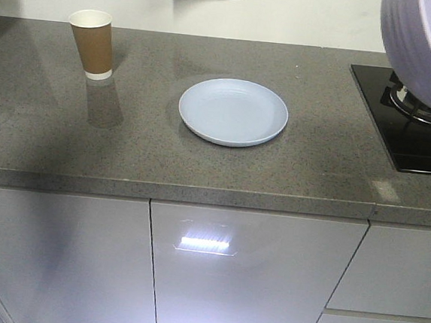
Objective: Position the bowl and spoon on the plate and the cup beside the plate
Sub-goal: 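Continue approaching the plate until it is within reach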
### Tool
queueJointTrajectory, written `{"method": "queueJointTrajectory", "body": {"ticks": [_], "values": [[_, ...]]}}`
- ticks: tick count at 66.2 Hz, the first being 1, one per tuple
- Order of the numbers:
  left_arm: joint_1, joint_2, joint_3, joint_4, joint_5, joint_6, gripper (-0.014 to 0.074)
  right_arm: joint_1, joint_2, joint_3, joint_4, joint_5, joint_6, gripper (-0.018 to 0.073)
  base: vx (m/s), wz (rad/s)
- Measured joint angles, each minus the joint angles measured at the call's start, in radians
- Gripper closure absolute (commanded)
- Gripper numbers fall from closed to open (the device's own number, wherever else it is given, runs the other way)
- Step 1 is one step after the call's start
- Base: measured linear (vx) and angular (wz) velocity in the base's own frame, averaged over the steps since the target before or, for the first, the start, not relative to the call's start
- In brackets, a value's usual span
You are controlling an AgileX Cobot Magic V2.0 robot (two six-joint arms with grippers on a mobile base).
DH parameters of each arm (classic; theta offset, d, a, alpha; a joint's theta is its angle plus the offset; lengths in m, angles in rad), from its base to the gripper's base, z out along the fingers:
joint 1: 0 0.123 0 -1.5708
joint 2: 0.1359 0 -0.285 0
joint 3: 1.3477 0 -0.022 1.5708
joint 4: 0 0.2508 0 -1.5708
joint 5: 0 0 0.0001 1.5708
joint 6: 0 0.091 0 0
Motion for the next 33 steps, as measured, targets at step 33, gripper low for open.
{"method": "queueJointTrajectory", "body": {"ticks": [33], "values": [[0.000,0.000,0.000,0.000,0.000,0.000,0.0602,0.000,0.000,0.000,0.000,0.000,0.000,0.0564,0.05,0.01]]}}
